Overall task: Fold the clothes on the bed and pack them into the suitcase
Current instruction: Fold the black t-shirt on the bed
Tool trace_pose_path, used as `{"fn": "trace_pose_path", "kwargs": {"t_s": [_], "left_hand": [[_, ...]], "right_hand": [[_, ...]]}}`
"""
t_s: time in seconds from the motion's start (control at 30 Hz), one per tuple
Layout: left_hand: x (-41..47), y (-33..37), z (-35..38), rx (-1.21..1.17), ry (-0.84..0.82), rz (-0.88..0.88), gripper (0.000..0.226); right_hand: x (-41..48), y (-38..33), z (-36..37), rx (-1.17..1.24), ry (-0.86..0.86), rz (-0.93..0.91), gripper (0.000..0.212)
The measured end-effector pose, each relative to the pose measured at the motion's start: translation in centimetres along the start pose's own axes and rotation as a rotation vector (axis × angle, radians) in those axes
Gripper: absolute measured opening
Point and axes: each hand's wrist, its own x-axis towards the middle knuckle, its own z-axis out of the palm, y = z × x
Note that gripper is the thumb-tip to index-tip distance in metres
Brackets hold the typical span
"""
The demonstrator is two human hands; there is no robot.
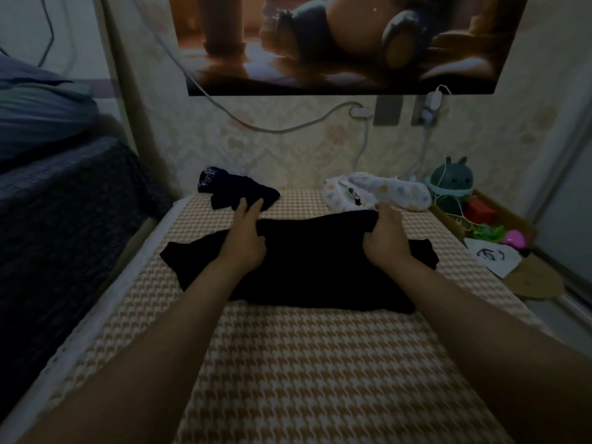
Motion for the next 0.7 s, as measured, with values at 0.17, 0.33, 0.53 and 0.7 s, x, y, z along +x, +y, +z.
{"fn": "trace_pose_path", "kwargs": {"t_s": [0.17,0.33,0.53,0.7], "left_hand": [[-1.9,-2.9,3.1,0.264,-0.23,0.202,0.046],[-4.7,-4.4,2.7,0.536,-0.355,0.262,0.067],[-5.2,-4.2,3.1,0.603,-0.26,0.241,0.045],[-6.0,-2.5,2.2,0.56,-0.221,0.277,0.037]], "right_hand": [[-1.2,2.7,3.4,-0.649,-0.454,-0.119,0.069],[-4.0,3.6,2.8,-0.509,-0.732,-0.273,0.083],[-5.5,4.2,1.2,-0.721,-0.762,-0.237,0.092],[-6.2,1.4,-1.1,-0.861,-0.836,-0.112,0.065]]}}
